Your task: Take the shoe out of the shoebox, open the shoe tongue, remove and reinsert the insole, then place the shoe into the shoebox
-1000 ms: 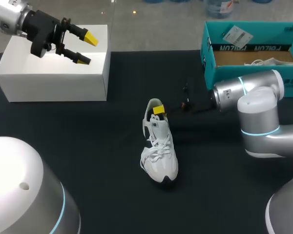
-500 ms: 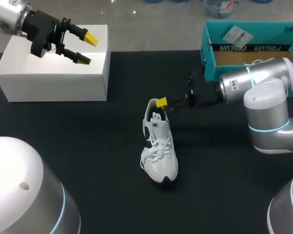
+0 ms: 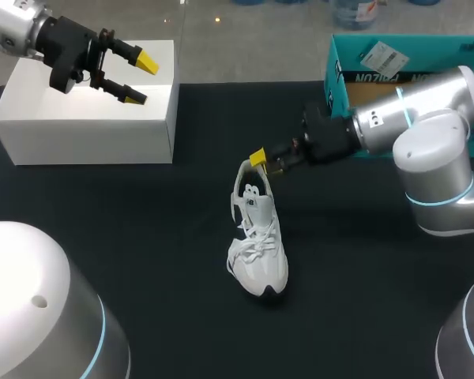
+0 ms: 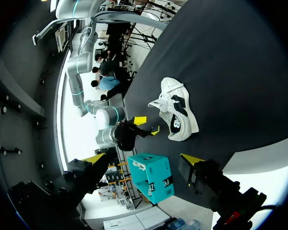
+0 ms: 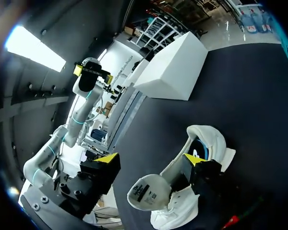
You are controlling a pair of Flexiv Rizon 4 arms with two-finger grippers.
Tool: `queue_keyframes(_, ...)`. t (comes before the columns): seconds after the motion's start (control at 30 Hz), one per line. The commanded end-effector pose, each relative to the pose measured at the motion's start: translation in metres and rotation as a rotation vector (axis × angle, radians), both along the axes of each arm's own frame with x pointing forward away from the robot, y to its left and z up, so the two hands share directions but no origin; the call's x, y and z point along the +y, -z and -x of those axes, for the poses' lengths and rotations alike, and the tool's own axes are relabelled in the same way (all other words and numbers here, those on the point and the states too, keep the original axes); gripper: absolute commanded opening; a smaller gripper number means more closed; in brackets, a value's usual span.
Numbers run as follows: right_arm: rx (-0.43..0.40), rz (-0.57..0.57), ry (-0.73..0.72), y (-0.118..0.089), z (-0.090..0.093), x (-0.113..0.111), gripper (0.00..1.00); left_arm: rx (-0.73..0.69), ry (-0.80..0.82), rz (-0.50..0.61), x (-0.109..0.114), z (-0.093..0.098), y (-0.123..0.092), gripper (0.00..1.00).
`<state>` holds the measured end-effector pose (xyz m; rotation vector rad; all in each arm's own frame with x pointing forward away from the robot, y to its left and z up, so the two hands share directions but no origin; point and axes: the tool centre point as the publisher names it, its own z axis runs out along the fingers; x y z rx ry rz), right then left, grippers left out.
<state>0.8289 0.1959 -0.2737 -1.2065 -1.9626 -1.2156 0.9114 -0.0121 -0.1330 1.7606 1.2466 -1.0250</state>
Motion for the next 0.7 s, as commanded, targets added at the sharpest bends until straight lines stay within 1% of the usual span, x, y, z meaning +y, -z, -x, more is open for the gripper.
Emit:
queue_keyframes(0.03,0.075,0.215,0.084,-0.0075,0.0,0.004,0.0,-0.001,-0.001,-0.003,0.0001,0.0008,-0.0004,1.0)
queue_keyframes(0.07,0.106,0.275,0.101,-0.0095,0.0006,0.0031,0.0,-0.001,-0.001,-0.003,0.0001,0.0008,-0.0004,1.0)
queue_keyframes(0.1,0.107,0.295,0.117,-0.0109,0.0016,0.0025,0.0,-0.001,-0.001,-0.003,0.0001,0.0008,-0.0004,1.0)
queue_keyframes(0.67,0.107,0.295,0.117,-0.0109,0.0016,0.0025,0.0,-0.001,-0.001,-0.003,0.0001,0.0008,-0.0004,1.0)
queue_keyframes(0.7,0.164,0.447,0.152,-0.0119,-0.0061,0.01,0.0,-0.001,-0.001,-0.003,0.0001,0.0008,-0.0004,1.0)
